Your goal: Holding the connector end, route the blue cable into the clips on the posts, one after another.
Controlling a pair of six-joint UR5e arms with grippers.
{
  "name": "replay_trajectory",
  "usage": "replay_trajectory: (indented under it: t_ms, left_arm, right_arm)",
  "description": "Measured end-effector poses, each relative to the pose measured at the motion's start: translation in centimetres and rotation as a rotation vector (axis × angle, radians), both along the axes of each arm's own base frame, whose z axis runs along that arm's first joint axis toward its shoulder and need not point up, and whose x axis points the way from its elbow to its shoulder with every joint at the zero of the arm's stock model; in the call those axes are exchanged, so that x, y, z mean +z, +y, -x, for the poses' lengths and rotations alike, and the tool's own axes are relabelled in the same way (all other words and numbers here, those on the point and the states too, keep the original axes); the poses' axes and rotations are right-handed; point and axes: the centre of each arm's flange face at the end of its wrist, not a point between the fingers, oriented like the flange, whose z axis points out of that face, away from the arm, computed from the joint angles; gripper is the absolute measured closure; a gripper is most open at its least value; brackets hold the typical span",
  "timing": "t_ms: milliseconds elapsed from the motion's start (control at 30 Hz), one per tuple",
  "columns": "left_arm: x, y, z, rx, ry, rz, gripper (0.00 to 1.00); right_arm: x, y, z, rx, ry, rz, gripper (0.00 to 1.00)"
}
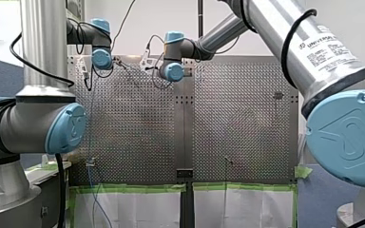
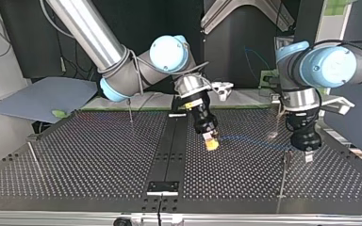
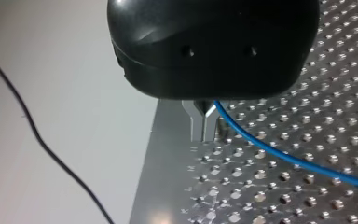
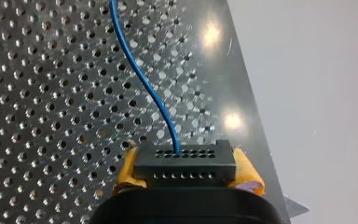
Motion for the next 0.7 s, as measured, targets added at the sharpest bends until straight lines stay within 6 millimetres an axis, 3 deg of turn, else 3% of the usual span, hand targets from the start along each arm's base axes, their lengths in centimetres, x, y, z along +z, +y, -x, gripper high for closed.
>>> replay_trajectory:
  t_ms: [400, 700]
  left_arm:
    - [1.3, 1.3, -0.9, 0.017, -0.042, 0.010, 1.00]
    - [-0.3, 1.6, -3.6, -0.010, -0.019, 0.023, 1.00]
  right_arm:
    - [1.5, 0.1, -0.6, 0.028, -0.018, 0.024, 1.00]
    - [1.4, -0.9, -0.2, 0.015, -0.019, 0.026, 1.00]
